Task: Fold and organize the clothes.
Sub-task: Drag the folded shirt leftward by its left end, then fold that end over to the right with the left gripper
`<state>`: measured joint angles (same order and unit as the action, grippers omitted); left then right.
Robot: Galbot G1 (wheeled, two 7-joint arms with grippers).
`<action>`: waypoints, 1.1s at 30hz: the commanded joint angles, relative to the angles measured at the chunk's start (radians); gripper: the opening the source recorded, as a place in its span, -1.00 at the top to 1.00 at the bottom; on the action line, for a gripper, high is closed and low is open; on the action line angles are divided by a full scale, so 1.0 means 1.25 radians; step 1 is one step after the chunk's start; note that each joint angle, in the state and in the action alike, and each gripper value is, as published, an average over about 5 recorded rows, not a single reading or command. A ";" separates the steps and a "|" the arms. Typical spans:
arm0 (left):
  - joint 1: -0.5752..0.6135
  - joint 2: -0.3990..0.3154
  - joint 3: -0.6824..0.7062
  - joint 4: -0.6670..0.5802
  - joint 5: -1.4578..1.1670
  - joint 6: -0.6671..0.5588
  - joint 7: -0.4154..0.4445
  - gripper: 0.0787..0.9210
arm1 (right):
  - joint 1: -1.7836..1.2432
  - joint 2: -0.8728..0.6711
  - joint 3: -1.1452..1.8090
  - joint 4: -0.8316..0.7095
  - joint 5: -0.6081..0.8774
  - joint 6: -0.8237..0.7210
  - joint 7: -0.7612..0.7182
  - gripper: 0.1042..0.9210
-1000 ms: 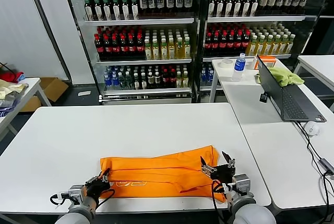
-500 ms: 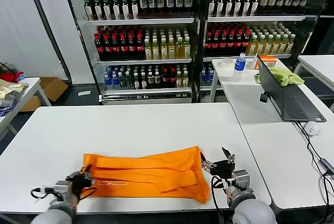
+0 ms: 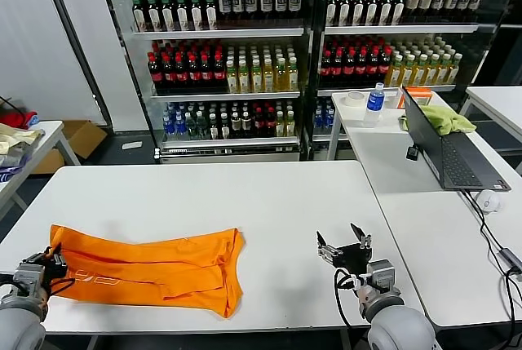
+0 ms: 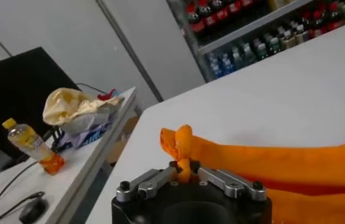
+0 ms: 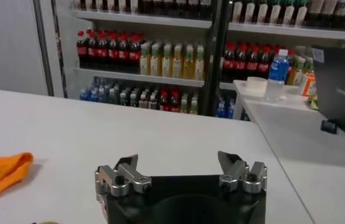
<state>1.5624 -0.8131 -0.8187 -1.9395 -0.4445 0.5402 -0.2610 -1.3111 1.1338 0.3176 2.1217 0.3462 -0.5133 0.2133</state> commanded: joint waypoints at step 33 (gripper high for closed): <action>-0.165 -0.109 0.380 -0.179 -0.218 0.027 0.010 0.93 | -0.019 0.003 0.030 0.012 -0.004 -0.007 0.015 -0.76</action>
<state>1.4541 -0.9183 -0.4634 -2.1927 -0.7194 0.5743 -0.2555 -1.3356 1.1377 0.3508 2.1361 0.3415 -0.5213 0.2317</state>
